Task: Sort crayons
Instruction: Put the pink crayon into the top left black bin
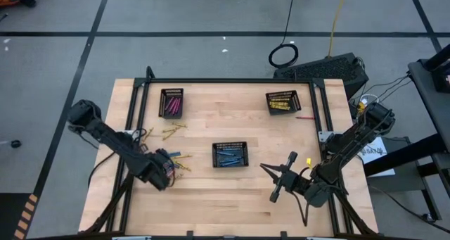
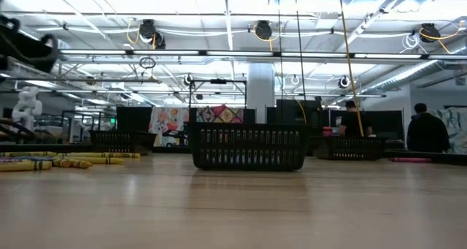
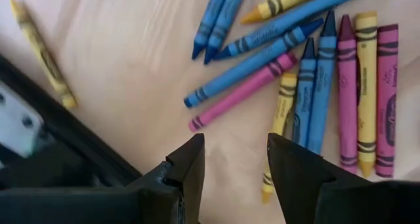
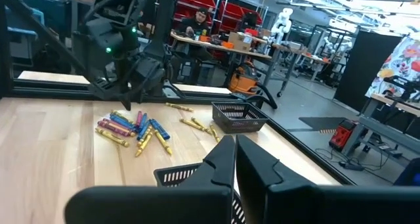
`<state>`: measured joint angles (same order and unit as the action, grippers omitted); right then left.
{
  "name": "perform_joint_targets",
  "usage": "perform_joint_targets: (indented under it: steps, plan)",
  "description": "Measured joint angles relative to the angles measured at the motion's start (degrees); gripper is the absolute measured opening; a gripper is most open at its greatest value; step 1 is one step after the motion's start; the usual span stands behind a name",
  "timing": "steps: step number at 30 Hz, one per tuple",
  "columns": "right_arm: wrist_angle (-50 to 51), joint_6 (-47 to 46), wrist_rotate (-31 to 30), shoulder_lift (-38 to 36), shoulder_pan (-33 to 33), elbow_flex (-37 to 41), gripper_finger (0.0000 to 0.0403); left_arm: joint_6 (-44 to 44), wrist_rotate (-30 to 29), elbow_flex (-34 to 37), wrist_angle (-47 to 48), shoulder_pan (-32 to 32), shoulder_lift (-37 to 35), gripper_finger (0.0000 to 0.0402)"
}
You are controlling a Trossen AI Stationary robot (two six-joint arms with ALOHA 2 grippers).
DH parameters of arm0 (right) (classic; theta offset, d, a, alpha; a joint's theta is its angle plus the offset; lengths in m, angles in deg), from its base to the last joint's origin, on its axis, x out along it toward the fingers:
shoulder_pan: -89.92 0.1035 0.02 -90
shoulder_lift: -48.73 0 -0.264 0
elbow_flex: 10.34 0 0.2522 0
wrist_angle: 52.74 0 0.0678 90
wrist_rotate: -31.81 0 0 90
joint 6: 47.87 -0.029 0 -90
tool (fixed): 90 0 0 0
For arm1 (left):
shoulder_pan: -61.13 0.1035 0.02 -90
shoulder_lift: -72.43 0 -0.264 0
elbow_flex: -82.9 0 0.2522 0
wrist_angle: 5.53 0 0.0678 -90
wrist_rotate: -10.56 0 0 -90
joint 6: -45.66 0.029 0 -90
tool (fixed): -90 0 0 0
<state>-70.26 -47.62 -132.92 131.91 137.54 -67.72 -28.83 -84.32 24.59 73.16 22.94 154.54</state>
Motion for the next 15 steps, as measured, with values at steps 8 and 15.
perform_joint_targets:
  steps: [8, 15]
  plan:
    - [0.1, -0.7, 0.0, 0.0, 0.0, 0.0, 0.0, 17.9, 1.5, 0.0, 0.1, 6.3, 0.3, 0.0154]
    - [0.2, -0.7, 0.0, 0.0, 0.0, 0.0, 0.0, 32.4, 1.6, 0.0, -0.6, 6.3, 2.1, 0.0134]
